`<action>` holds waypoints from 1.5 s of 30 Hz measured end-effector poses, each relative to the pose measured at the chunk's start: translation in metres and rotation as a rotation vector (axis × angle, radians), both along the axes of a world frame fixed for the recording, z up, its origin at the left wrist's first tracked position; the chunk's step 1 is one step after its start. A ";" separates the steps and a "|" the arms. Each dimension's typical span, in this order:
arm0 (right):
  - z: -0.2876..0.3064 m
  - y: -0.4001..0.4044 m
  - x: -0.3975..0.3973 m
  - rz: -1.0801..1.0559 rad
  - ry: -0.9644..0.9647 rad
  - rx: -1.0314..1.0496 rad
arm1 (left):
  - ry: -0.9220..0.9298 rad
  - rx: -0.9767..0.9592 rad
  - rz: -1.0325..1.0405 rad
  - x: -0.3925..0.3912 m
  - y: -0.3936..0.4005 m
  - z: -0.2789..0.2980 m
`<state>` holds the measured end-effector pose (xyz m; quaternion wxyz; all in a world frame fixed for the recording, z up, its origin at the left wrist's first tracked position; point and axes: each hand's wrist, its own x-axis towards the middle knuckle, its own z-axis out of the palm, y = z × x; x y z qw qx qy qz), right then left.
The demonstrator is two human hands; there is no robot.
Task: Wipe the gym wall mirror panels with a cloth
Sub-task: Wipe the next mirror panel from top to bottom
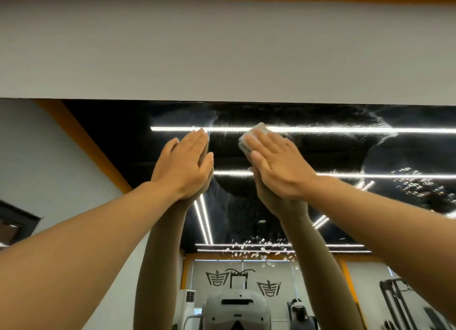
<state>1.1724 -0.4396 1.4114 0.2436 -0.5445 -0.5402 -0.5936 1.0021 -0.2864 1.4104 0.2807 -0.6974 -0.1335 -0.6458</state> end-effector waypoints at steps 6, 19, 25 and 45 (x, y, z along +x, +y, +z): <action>-0.098 -0.006 0.001 0.004 -0.308 -0.372 | -0.015 -0.058 -0.026 0.003 -0.008 -0.001; -0.017 -0.099 0.124 -0.059 0.103 0.048 | -0.062 -0.248 0.177 0.030 -0.032 -0.006; -0.066 -0.065 0.096 0.045 -0.159 -0.021 | -0.078 -0.257 0.185 0.033 -0.031 -0.008; 0.010 -0.130 0.183 -0.028 0.167 0.258 | -0.162 -0.173 0.181 0.037 -0.021 -0.009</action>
